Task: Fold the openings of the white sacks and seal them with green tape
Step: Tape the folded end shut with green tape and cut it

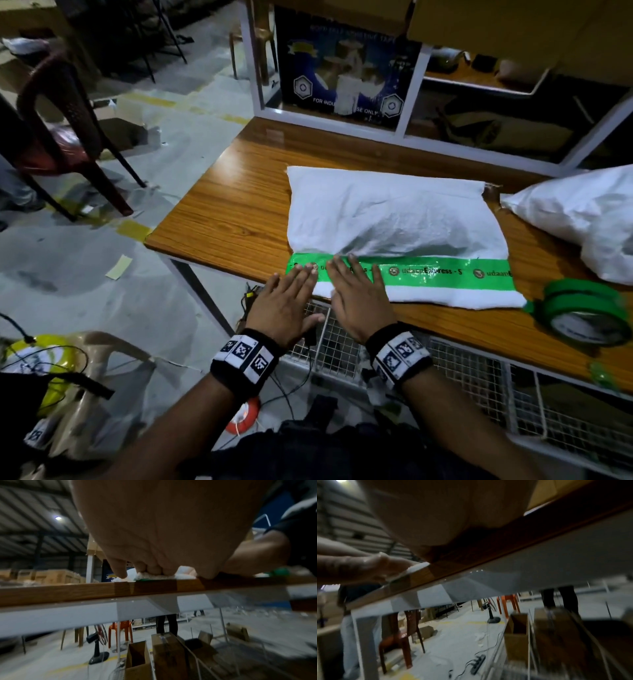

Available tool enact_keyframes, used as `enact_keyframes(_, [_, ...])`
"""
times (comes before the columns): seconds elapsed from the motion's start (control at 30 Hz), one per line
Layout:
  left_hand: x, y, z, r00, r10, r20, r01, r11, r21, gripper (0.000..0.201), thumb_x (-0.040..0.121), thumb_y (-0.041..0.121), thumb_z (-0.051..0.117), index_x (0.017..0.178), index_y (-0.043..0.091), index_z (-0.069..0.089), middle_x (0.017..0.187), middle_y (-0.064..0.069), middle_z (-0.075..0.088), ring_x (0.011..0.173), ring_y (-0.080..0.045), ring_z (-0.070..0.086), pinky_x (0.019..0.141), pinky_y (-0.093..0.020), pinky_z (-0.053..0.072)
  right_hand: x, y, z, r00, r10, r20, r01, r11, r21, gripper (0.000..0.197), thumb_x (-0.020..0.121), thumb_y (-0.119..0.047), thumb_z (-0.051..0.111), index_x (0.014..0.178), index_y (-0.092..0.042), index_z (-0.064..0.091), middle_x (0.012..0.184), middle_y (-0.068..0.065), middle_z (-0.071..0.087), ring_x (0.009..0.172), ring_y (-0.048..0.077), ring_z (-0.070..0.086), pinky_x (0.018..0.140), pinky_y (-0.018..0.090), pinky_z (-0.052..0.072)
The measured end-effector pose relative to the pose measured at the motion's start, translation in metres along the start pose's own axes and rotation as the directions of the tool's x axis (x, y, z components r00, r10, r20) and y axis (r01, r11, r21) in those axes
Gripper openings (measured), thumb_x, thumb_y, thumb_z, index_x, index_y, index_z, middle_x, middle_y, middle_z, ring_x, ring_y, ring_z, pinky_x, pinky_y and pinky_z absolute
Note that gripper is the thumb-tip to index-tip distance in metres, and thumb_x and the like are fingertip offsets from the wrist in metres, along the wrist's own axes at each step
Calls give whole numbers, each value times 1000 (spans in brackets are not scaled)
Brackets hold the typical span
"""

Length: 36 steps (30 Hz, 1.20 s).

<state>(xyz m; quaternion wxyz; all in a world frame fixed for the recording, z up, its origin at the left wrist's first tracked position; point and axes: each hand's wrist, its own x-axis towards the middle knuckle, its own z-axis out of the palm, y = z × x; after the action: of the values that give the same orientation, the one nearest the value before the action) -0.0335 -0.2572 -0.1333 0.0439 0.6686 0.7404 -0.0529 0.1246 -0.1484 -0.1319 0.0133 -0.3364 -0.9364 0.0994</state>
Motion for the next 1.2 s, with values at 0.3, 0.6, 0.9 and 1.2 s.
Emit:
enact_keyframes(0.3, [13,26,-18,988,-67,-136,45,986,-163,89,93,73,7,151,13,38,159,-4,35,148,-21,28,122,-47,6,-49,75,-13,963,269,-6,-269,962,-33,66,95,-47,14,158,-30,19,165,-11,15,153,19,12,121,57,8])
enact_keyframes(0.6, [33,36,5,994,-23,-107,-2,974,-225,91,92,72,3,155,12,29,162,-6,24,150,-24,24,121,-44,15,-61,102,-27,981,195,14,-195,980,-51,65,93,-37,16,156,-21,27,162,-2,31,149,17,28,119,50,17])
enact_keyframes(0.9, [66,109,-14,977,145,-159,-181,955,-237,80,98,63,11,154,10,32,160,-10,30,148,-29,28,119,-49,24,-72,139,-23,968,250,-12,-250,968,3,79,87,-42,3,156,-10,24,164,10,24,151,26,20,124,45,13])
enact_keyframes(1.2, [65,82,-2,994,-28,-101,12,988,-157,80,94,67,3,159,21,16,164,4,14,152,-16,14,123,-41,15,-80,157,-15,975,202,-92,-204,979,-7,62,98,-28,23,153,-1,29,159,17,32,147,28,32,122,38,21])
